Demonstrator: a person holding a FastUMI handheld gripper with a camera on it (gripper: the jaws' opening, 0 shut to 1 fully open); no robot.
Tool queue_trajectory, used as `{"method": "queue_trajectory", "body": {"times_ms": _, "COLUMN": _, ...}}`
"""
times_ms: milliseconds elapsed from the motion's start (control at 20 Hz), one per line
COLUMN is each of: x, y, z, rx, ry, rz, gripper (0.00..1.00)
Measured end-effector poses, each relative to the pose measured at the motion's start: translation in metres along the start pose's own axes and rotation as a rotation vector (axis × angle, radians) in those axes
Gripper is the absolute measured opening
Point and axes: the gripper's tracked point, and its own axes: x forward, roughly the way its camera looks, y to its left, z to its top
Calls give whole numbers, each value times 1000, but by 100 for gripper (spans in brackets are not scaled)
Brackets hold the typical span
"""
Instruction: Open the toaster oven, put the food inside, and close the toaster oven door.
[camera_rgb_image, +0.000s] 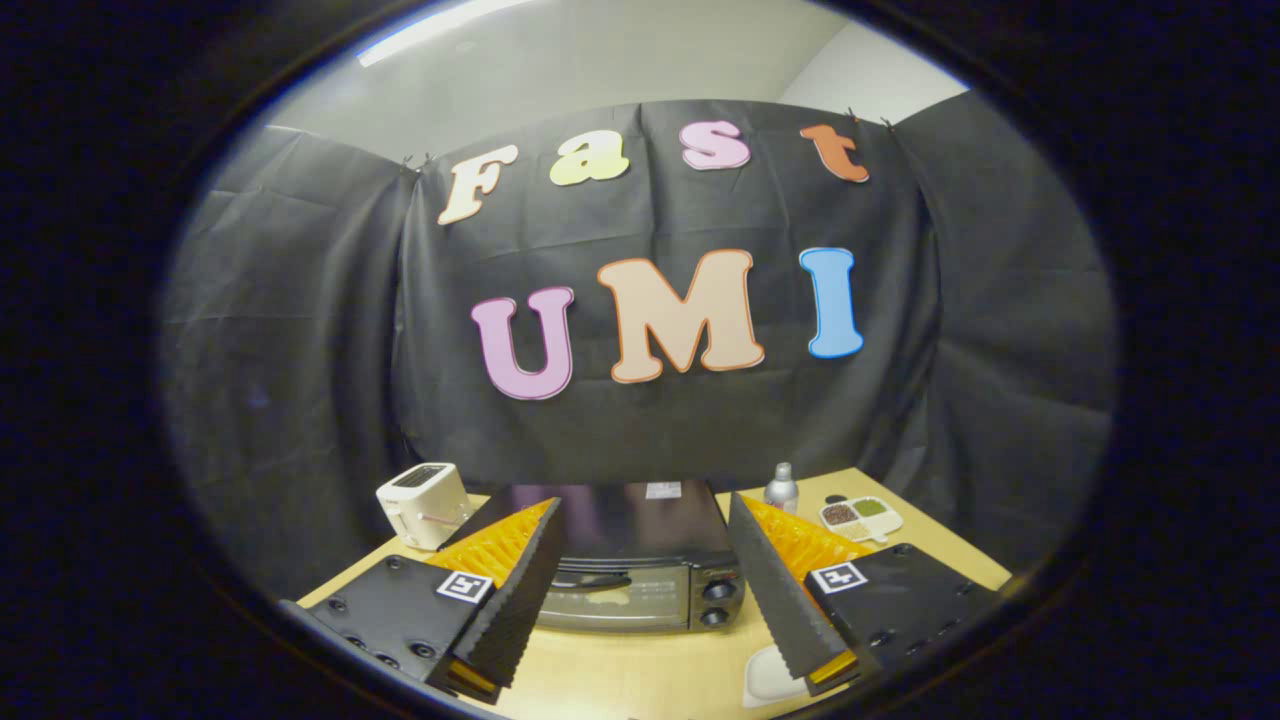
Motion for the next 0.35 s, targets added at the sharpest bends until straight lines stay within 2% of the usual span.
{"method": "queue_trajectory", "body": {"times_ms": 350, "x": -16, "y": -16, "z": 28, "rx": -38, "ry": -14, "rz": -26, "gripper": 99}}
